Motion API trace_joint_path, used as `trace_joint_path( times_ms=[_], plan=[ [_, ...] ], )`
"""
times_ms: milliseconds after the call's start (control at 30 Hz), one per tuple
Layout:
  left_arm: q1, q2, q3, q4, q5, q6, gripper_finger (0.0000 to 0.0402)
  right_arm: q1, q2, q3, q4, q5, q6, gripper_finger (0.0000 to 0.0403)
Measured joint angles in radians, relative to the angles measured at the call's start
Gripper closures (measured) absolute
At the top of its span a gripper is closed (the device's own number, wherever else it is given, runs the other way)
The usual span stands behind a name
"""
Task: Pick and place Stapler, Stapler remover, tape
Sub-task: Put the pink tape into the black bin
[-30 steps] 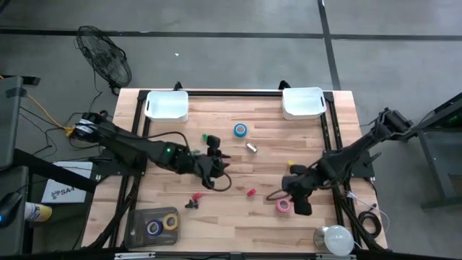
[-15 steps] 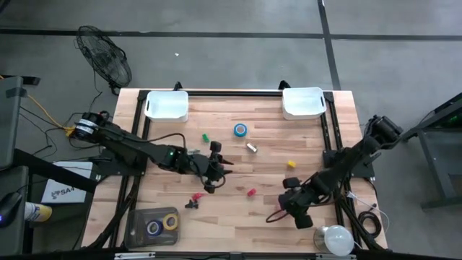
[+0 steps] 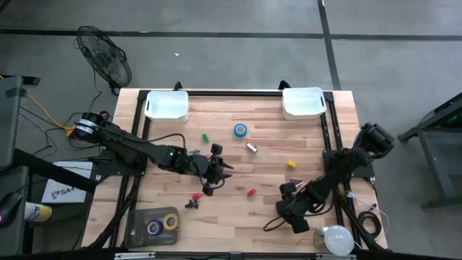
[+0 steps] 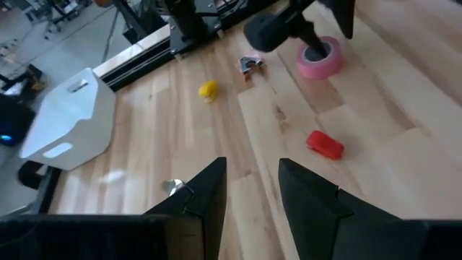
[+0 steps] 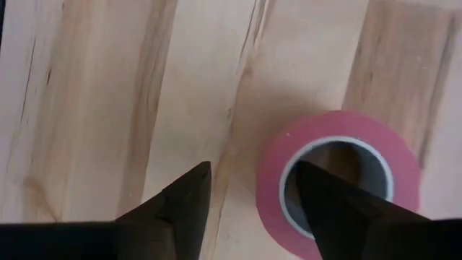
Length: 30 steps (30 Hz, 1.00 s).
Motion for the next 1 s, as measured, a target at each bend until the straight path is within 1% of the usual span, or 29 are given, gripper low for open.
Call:
trace_joint_path(
  times_ms=[100,200,300,400,533,667,800,900,1000],
  plan=[
    [-0.006,0.000,0.000,-0.005,0.016,-0.015,0.0277,-0.001,0.021,0.001,0.017,-0.022,0.022,0.0200],
    [-0.027,0.000,0.000,-0.005,0.017,-0.025,0.0277,0.000,0.029,0.002,0.025,-0.023,0.052,0.0211],
    [-0.053,0.000,0.000,-0.016,0.014,-0.027,0.0277,0.001,0.030,0.002,0.024,-0.018,0.084,0.0240],
    [-0.081,-0.001,0.000,-0.039,0.005,-0.035,0.0277,0.012,0.031,0.002,0.022,0.012,0.107,0.0278],
    [-0.122,-0.001,0.000,-0.107,-0.016,-0.063,0.0277,0.033,0.032,0.001,0.028,0.049,0.121,0.0326],
    [-0.155,-0.001,0.000,-0.168,-0.019,-0.110,0.0277,0.057,0.032,0.001,0.041,0.078,0.149,0.0361],
    [-0.185,-0.001,0.000,-0.176,-0.031,-0.117,0.0277,0.074,0.033,0.000,0.069,0.123,0.210,0.0366],
    [-0.194,-0.001,0.000,-0.168,-0.053,-0.101,0.0277,0.087,0.034,0.000,0.105,0.209,0.214,0.0361],
    [-0.189,-0.001,0.000,-0.159,-0.060,-0.080,0.0277,0.087,0.034,0.000,0.162,0.306,0.164,0.0361]
  ],
)
